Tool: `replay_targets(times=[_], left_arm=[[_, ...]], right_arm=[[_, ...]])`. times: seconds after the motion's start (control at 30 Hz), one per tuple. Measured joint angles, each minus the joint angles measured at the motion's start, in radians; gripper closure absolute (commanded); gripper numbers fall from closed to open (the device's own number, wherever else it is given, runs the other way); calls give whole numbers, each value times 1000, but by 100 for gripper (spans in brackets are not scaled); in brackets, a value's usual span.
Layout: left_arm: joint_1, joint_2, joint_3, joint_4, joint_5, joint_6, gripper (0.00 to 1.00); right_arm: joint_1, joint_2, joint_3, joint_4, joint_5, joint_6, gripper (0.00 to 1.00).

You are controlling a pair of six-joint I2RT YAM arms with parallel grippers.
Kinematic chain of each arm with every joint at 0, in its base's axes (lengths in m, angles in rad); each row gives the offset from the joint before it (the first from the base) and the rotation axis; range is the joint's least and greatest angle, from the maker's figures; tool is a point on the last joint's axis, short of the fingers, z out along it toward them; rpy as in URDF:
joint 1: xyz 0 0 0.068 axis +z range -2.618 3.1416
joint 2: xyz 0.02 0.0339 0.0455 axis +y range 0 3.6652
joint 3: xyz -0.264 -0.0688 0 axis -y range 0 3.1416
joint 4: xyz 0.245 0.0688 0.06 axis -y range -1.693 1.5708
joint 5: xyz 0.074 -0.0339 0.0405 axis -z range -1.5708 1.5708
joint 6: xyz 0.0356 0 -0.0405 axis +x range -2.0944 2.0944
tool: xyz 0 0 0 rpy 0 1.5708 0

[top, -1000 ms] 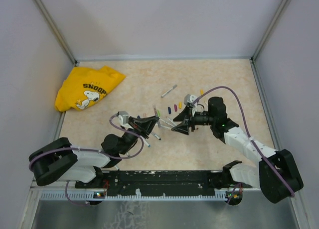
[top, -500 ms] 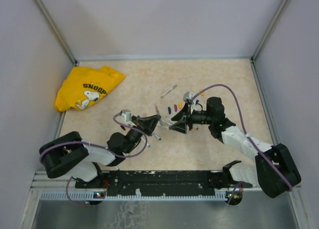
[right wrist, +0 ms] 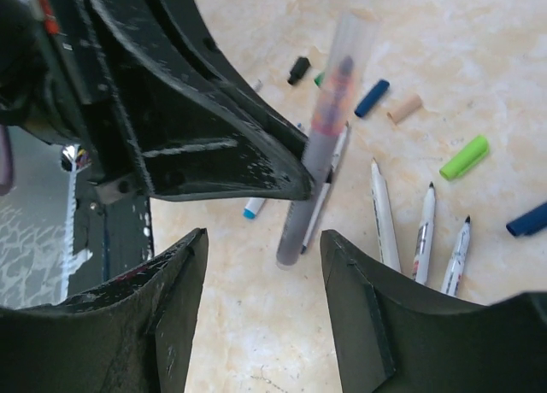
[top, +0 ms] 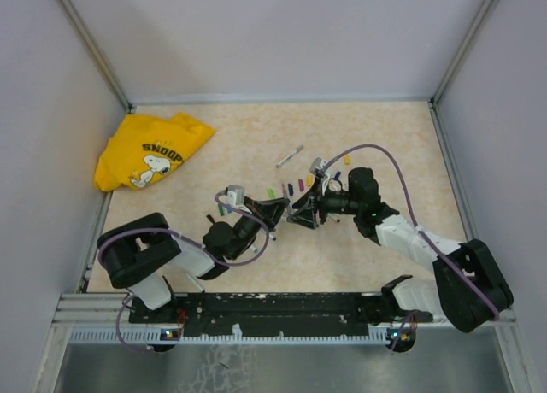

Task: Open the pen caps
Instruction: Open the pen cap from the pen.

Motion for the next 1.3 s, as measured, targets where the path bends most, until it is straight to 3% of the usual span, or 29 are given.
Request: replay_targets(times=[0.4, 0.6, 0.7, 0.83, 1.1, 1.3], left_arm=[[-27, 3, 3, 0, 9, -21, 100], [-43, 3, 4, 0, 12, -27, 100], [-45, 2, 4, 2, 10, -26, 96], [-45, 0, 4, 2, 10, -20, 83], [-53, -96, -62, 3, 30, 0, 34], [-56, -243, -169, 3, 47, 78, 10]], right_arm=[[38, 47, 10, -68, 100, -23, 62], [43, 47, 11, -67, 105, -13, 82], [51, 47, 18, -75, 108, -13, 100], [49, 52, 32, -101, 112, -8, 100], [56, 55, 73, -152, 89, -30, 100], [56, 63, 119, -209, 64, -73, 100]])
